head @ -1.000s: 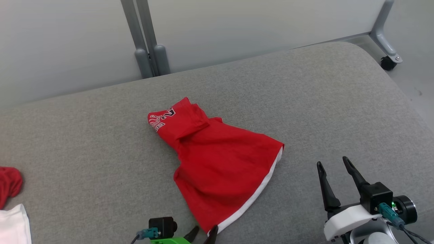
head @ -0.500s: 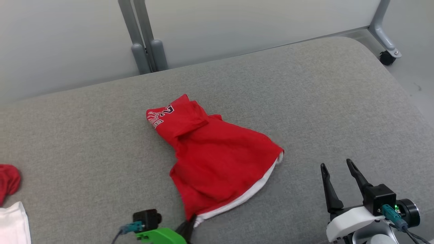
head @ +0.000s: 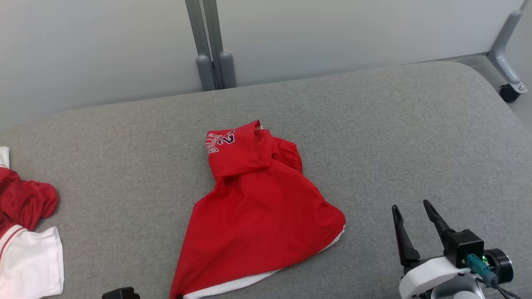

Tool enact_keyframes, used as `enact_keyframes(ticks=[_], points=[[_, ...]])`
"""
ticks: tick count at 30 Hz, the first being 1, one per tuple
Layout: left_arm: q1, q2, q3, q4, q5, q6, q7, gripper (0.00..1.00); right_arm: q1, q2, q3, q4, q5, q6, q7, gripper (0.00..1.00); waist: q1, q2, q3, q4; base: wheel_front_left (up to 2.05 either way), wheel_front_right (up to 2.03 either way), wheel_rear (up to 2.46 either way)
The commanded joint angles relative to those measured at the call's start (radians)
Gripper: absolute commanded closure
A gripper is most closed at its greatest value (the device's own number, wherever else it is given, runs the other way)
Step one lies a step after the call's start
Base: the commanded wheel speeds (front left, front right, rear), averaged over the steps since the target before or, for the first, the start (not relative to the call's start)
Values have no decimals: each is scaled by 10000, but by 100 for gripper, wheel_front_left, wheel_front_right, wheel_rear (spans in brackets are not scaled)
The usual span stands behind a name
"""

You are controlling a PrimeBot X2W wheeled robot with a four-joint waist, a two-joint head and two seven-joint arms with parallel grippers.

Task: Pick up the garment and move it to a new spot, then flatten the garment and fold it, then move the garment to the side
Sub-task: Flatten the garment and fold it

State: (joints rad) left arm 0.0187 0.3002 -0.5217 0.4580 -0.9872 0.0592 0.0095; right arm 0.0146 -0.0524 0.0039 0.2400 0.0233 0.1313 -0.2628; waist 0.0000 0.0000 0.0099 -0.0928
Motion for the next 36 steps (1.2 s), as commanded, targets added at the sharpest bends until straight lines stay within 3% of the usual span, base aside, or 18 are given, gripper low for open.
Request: enact_keyframes(ticks=[1,5,6,7,8,18,21,24,27,32,36], points=[[396,229,51,24,54,357,133,100,-33,-11,8,25,1,-10,-31,0,0,0,-55,62,0,0,0],[655,388,120,-572,131,803,97,100,-29,-5,35,73,-2,-10,-31,0,0,0,-123,57,0,0,0],[697,417,125,-805,144,809,73,93,-17,-7,33,84,-1,-10,-31,0,0,0,-139,47,0,0,0],[731,451,91,-964,196,838,67,41,-8,-4,32,94,-4,-10,-31,0,0,0,-151,38,0,0,0],[780,474,58,-1180,235,860,108,0,-1,-3,30,108,-8,-10,-31,0,0,0,-170,28,0,0,0],[906,1435,-468,-3860,1205,1855,813,0,-91,0,133,150,0,-10,-31,0,0,0,-349,-362,0,0,0],[541,1562,-613,-4931,1567,1924,953,0,-95,-4,185,141,5,-10,-31,0,0,0,-354,-506,0,0,0],[-44,1238,-1008,-5633,1617,1682,1312,0,-195,-14,292,158,10,-10,-31,0,0,0,-299,-754,0,0,0],[-850,865,-1609,-5395,1802,1322,1848,0,-293,-8,375,152,57,-10,-31,0,0,0,-168,-1035,0,0,0],[-2129,-376,-2187,-3639,1508,744,2379,0,-374,-1,464,230,113,-10,-32,0,0,0,32,-1533,0,0,0],[-2978,-1198,-2096,-2080,1580,733,2027,0,-432,5,496,254,163,-10,-31,0,0,0,189,-1987,0,0,0]])
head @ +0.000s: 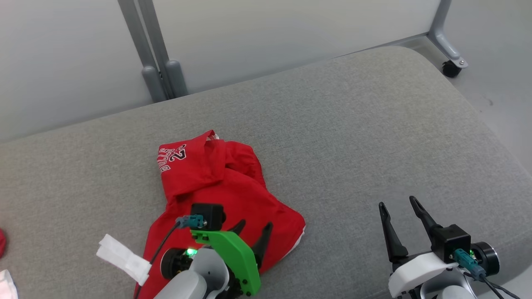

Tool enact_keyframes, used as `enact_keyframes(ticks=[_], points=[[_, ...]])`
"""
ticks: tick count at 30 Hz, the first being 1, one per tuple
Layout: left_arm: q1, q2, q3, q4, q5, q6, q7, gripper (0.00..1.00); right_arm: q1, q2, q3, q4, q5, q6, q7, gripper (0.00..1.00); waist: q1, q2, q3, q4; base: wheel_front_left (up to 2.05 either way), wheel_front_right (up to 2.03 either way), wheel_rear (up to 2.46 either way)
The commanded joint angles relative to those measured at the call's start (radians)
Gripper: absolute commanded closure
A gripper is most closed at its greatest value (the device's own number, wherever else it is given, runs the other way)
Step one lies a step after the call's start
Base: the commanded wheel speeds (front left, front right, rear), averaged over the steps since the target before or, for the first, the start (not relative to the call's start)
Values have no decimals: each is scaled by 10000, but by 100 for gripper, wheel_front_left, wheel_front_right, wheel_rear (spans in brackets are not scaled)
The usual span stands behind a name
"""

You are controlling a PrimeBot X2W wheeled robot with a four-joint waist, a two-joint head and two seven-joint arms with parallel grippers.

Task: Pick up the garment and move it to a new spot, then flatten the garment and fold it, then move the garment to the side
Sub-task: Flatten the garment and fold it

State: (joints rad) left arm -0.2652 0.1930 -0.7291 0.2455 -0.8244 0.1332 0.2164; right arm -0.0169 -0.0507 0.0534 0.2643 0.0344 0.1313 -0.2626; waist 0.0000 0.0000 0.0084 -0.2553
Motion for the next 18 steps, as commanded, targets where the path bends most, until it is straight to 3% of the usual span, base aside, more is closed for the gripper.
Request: enact_keyframes(ticks=[1,7,11,12,13,18], points=[[-313,-202,-5,342,3,-44,-95,0,-121,-10,32,15,53,-10,-33,0,0,0,244,-458,0,0,0],[-1194,-700,60,1778,-112,-425,-274,0,-136,-5,49,13,158,-10,-33,0,0,0,471,-844,0,0,0],[-1654,-639,-96,2877,149,-442,-138,0,-202,-2,162,29,216,-10,-34,0,0,0,601,-1002,0,0,0],[-1709,-683,-107,3070,110,-496,-118,67,-231,-5,165,31,241,-10,-33,0,0,0,631,-1032,0,0,0],[-1935,-733,-135,3487,128,-674,-179,100,-293,-3,206,32,271,-10,-33,0,0,0,682,-1089,0,0,0],[-2479,-751,270,4521,182,-709,-1148,100,-366,-1,176,23,370,-10,-33,0,0,0,783,-1189,0,0,0]])
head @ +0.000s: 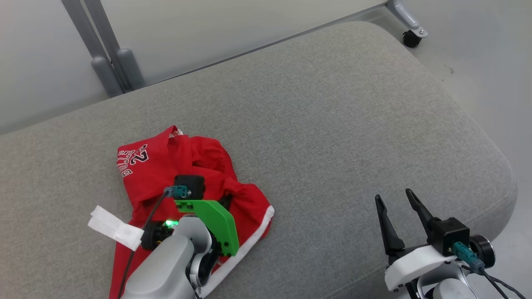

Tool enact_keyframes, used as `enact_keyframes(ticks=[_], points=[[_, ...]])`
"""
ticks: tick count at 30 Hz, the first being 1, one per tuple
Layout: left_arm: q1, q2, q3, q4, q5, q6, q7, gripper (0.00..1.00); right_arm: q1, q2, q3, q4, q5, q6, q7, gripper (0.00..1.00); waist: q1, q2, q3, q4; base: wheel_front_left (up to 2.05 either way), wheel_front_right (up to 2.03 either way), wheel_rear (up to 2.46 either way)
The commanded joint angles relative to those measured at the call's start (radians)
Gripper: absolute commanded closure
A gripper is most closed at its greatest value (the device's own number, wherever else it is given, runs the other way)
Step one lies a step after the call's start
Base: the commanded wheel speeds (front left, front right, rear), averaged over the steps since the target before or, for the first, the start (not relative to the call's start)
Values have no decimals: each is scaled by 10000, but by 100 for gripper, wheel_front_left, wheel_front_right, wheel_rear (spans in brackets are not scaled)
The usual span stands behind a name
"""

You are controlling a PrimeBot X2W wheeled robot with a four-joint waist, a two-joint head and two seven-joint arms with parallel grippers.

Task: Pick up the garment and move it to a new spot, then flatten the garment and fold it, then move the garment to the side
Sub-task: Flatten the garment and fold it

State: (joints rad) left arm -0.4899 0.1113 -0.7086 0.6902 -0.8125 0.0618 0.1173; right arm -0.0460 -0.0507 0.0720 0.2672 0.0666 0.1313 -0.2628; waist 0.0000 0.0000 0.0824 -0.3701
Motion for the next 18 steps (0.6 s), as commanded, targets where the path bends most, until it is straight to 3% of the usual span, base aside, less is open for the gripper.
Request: enact_keyframes(ticks=[1,7,8,9,10,12,18], points=[[-351,82,115,242,144,12,-406,100,-100,-1,-9,-6,56,-10,-31,0,0,0,59,-58,0,0,0],[-821,92,61,1630,514,-332,-1531,100,-145,-3,-81,56,20,-10,-31,0,0,0,109,-143,0,0,0],[-805,63,0,1921,506,-456,-1585,91,-149,-2,-80,72,11,-10,-31,0,0,0,110,-162,0,0,0],[-775,22,-99,2145,550,-607,-1602,57,-154,-3,-82,84,7,-10,-32,0,0,0,115,-176,0,0,0],[-726,-57,-137,2364,477,-786,-1675,0,-155,-6,-128,98,24,-10,-31,0,0,0,116,-177,0,0,0],[-685,-210,-195,2682,379,-1064,-1829,0,-110,-3,-209,106,53,-10,-31,0,0,0,101,-127,0,0,0],[-846,-449,-115,2974,234,-1332,-3008,0,111,-3,-378,94,-68,-10,-31,0,0,0,-102,253,0,0,0]])
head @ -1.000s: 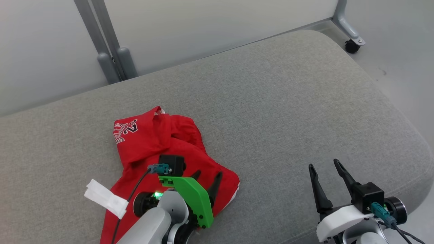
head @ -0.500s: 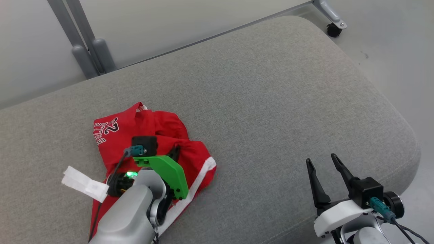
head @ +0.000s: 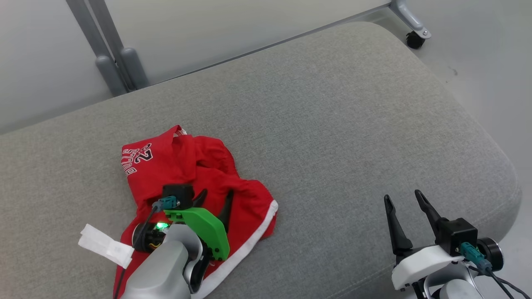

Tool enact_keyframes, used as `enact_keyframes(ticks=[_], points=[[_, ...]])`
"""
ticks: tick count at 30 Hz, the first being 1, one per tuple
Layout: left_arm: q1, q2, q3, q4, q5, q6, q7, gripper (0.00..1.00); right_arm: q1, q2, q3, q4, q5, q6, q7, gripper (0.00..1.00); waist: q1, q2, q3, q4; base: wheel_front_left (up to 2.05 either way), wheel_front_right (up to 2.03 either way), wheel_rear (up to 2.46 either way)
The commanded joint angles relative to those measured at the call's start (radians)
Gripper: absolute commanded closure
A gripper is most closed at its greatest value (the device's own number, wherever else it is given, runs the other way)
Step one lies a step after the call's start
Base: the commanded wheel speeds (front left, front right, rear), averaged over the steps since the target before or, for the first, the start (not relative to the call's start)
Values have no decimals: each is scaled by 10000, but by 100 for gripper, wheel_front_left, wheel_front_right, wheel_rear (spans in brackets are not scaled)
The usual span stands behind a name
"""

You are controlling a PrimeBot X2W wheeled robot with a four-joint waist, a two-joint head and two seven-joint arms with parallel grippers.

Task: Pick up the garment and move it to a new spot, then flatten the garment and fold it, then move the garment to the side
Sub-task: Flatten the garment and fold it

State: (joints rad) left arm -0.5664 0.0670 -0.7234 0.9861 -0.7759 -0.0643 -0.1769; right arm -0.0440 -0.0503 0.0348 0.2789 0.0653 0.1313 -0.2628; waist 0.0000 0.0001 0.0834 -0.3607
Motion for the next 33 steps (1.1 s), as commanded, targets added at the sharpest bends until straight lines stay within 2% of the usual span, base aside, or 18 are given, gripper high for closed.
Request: enact_keyframes(ticks=[1,6,10,14,17,19,23,29,33], points=[[-52,-22,58,-35,-151,-105,-208,0,119,-8,-29,-39,-79,-10,-31,0,0,-1,-152,242,0,0,0],[369,-77,313,-719,-420,-317,-730,0,204,-9,-198,-209,-359,-10,-31,0,0,-1,-377,904,0,0,0],[941,103,820,-1930,-267,-169,-895,0,276,-108,-393,-485,-514,-10,-31,0,0,-1,-597,1620,0,0,0],[2219,545,1875,-3851,343,193,-878,0,239,-255,-357,-835,-603,-10,-31,0,0,-1,-776,2375,0,0,0],[3327,954,2743,-5279,1245,517,-872,0,145,-424,-315,-1105,-626,-10,-31,0,0,-1,-917,2910,0,0,0],[4219,1032,3367,-5998,1724,696,-870,0,139,-494,-302,-1229,-609,-10,-31,0,0,-1,-1023,3228,0,0,0],[5696,962,4556,-7101,2450,748,-873,0,288,-611,-248,-1266,-556,-10,-31,0,0,-1,-1242,3758,0,0,0],[7362,577,6037,-8256,3491,281,-873,0,606,-625,-283,-1087,-541,-10,-31,0,0,-1,-1509,4106,0,0,0],[7901,270,6678,-8559,4084,-111,-873,0,826,-578,-185,-888,-547,-10,-31,0,0,-1,-1536,4179,0,0,0]])
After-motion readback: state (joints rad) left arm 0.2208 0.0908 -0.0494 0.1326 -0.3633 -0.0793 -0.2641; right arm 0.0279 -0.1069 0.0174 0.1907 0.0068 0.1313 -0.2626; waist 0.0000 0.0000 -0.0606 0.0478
